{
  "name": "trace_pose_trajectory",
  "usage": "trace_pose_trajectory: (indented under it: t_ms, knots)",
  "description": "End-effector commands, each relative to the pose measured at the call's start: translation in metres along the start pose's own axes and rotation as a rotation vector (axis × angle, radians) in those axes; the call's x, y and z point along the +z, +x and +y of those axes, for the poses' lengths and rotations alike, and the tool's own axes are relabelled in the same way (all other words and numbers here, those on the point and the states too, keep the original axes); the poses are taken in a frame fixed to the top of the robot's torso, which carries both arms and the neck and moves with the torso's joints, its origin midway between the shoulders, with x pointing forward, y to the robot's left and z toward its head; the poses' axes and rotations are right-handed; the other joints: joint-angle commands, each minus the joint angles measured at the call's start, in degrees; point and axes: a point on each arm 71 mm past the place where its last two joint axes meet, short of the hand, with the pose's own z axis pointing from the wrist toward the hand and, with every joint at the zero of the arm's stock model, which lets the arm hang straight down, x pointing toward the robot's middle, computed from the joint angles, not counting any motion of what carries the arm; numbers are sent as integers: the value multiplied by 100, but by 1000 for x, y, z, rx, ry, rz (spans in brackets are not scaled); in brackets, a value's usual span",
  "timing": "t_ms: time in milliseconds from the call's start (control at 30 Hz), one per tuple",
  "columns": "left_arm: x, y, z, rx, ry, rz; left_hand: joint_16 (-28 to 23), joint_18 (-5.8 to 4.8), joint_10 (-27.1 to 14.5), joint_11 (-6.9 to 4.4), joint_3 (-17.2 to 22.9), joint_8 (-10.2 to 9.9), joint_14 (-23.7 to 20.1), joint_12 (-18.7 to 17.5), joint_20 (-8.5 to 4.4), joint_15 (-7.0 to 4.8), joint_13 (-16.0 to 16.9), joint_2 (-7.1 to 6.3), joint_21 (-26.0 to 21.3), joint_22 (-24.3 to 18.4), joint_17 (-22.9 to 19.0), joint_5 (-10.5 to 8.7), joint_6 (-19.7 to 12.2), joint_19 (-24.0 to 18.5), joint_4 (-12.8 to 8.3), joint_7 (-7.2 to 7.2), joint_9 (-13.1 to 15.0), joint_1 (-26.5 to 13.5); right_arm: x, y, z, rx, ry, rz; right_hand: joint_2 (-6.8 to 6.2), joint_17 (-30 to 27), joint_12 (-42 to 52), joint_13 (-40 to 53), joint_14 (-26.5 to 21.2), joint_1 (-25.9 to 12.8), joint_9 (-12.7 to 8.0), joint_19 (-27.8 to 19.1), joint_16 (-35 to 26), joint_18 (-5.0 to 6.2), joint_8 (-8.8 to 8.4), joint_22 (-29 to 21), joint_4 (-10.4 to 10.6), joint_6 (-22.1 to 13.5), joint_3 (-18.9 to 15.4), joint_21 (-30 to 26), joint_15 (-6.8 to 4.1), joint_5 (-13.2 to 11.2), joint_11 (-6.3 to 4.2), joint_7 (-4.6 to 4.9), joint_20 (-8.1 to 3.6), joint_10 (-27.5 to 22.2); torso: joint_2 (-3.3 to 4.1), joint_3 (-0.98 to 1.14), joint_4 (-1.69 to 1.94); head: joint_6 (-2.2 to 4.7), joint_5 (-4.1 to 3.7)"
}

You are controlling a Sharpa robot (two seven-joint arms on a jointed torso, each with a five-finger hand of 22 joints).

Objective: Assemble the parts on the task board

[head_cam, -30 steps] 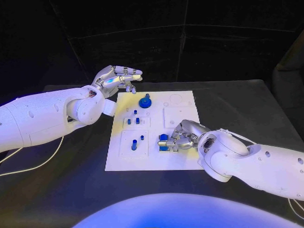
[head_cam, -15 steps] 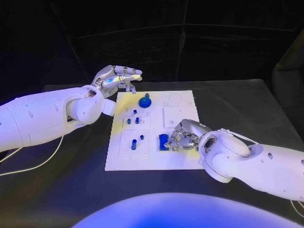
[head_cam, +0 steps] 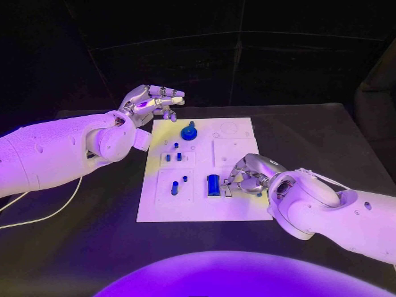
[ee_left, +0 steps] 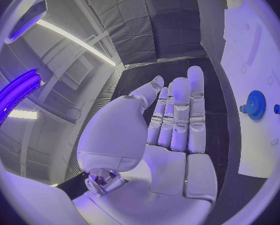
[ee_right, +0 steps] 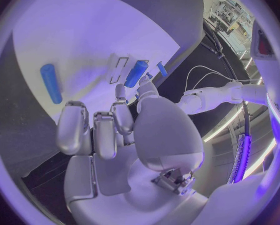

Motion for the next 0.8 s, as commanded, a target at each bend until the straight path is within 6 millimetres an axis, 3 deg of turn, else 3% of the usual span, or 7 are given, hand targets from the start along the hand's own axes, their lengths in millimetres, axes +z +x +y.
trace_pose_trajectory:
  t_ms: [33,167,433,633,800]
  knots:
    - [0,0,-1,-7,5,8,-20,76,-40,5,-27,32,-42,22,13,-1,-10,34,-39,-6,-5,34,-1,-10,-5,42,-6,18,-4,-15,-5,66,-52,-49,120,564,-13,32,412,293,-71,28,62,-111,-188,77,-139,-212,36,55,102,129,106,91,93,-10,1,-1,-19,10,-16]
    - [0,0,-1,-7,5,7,-20,76,-40,5,-27,32,-42,22,13,-1,-10,34,-39,-6,-5,34,-1,-10,-5,42,-6,18,-10,-30,-22,30,-35,-50,159,613,-21,34,420,401,-87,48,83,-119,-228,145,-200,-175,30,88,124,122,118,106,119,-16,-7,-5,-20,15,-67]
    - [0,0,-1,-7,7,7,-20,76,-40,5,-27,32,-42,22,13,-1,-10,34,-39,-6,-5,34,-1,-10,-5,42,-6,18,-16,-47,-46,-84,12,-90,154,614,-150,-54,415,306,-84,37,80,-114,-225,154,-137,48,-126,94,111,229,91,64,123,-73,6,11,-25,32,-100]
    - [0,0,-1,-8,7,9,-19,76,-43,6,-33,33,-43,26,13,-1,-11,36,-45,-11,-12,34,-2,-7,-7,43,-6,20,-15,-50,-57,-170,55,-89,96,471,-372,-222,380,189,-35,-27,4,-91,-154,35,-36,211,-298,29,78,238,47,7,101,-171,3,3,-6,24,-141]
    - [0,1,-1,-8,7,10,-19,76,-43,6,-33,33,-43,26,13,-1,-11,36,-45,-11,-12,34,-2,-7,-7,43,-6,20,-11,-44,-62,-218,96,-30,67,461,-395,-234,378,116,-7,-29,-8,-92,-134,38,56,241,-393,25,63,146,30,-12,88,-170,4,2,-10,28,-141]
